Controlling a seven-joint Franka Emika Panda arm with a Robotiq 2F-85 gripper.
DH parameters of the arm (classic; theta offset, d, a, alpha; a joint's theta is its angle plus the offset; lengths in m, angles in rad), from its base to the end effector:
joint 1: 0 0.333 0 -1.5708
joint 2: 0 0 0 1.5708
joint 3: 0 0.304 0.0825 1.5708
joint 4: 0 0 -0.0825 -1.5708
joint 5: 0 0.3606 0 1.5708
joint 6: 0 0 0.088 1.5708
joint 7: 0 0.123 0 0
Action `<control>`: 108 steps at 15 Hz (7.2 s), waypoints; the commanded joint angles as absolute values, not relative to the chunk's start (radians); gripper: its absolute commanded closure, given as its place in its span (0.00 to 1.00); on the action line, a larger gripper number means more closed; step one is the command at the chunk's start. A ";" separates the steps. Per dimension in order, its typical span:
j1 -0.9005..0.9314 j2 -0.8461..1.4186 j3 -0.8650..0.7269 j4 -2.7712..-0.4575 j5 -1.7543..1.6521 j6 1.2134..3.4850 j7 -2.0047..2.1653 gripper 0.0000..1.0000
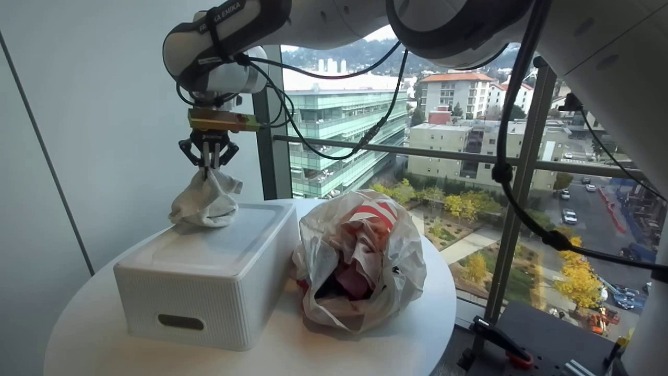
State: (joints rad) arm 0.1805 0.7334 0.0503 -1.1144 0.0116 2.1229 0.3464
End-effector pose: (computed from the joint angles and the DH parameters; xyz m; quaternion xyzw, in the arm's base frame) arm 0.7348 0.1614 0.3904 -0.9879 0.0682 -0.1258 0.0594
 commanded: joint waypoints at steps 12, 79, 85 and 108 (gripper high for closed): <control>0.248 0.028 -0.013 -1.783 -0.264 2.199 1.023 0.95; 0.083 0.077 0.021 -2.197 -0.207 2.383 0.878 0.00; 0.097 0.110 0.035 -2.283 -0.101 2.497 0.679 0.00; 0.058 0.355 0.021 -2.266 0.079 2.579 0.363 0.00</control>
State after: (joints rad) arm 0.0656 0.3236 0.0163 -2.2965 0.0284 2.5634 0.4245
